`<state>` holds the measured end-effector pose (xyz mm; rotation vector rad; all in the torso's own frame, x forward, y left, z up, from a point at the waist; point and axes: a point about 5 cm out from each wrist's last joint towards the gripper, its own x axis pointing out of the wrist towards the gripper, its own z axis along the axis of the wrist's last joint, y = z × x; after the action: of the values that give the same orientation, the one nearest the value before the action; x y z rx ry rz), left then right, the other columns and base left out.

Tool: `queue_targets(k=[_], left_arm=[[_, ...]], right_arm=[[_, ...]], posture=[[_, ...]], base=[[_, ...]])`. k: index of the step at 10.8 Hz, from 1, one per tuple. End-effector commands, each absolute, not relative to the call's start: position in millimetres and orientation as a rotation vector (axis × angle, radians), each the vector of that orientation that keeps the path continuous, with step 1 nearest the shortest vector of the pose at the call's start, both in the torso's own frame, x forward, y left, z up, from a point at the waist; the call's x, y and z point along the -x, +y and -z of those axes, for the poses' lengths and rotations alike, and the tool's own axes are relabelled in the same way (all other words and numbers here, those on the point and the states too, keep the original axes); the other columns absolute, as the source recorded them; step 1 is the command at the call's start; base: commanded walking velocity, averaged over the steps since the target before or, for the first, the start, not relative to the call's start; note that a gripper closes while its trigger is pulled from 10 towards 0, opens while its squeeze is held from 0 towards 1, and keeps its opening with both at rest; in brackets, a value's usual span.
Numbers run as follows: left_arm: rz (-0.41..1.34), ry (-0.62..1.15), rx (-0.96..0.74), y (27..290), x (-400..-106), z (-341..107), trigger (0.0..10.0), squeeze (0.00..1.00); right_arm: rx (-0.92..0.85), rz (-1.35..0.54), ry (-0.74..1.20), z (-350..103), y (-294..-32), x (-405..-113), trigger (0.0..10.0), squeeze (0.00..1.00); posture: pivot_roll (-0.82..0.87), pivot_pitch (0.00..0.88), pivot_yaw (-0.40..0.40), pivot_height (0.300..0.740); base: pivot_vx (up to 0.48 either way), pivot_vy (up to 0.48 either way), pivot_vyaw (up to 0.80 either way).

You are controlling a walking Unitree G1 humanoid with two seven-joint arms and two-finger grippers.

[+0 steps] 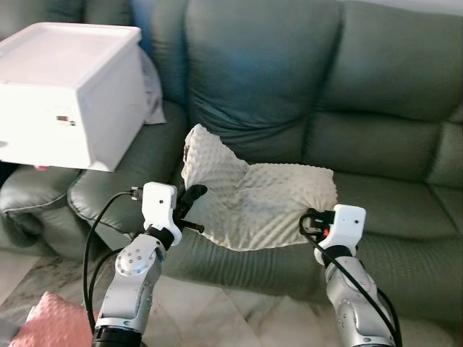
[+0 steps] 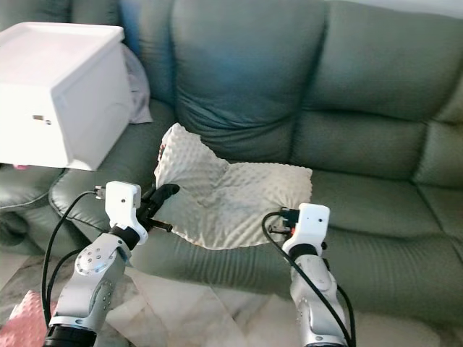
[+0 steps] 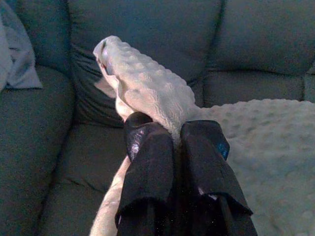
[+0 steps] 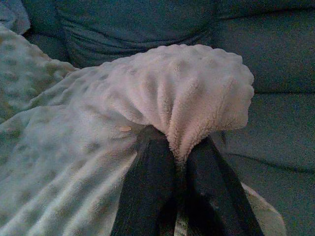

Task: Move the pillow to the sofa

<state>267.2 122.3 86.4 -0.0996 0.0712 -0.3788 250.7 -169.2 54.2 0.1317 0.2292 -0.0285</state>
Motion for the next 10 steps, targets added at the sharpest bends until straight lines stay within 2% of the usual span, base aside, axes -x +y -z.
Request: queue_targets(k=[1,4,10], left_arm=[[0.406,0.038,0.102,117.0,-268.4,-92.5,10.0,0.0],[0.408,0.04,0.108,116.6,-267.9,-92.4,10.0,0.0],[0.41,0.052,0.106,115.1,-265.7,-89.8,10.0,0.0]], right_arm=[[-0.128,0.026,0.186,-63.9,-169.8,-253.0,0.0,0.0],[-0.128,0.026,0.187,-63.8,-169.9,-252.9,0.0,0.0],[-0.126,0.024,0.191,-63.1,-170.6,-251.9,0.0,0.0]], posture=[[-0.05,0.0,-0.029,0.74],[-0.05,0.0,-0.029,0.74],[-0.05,0.0,-0.034,0.74]], base=[[0.274,0.0,0.0],[0.247,0.0,0.0],[0.0,0.0,0.0]])
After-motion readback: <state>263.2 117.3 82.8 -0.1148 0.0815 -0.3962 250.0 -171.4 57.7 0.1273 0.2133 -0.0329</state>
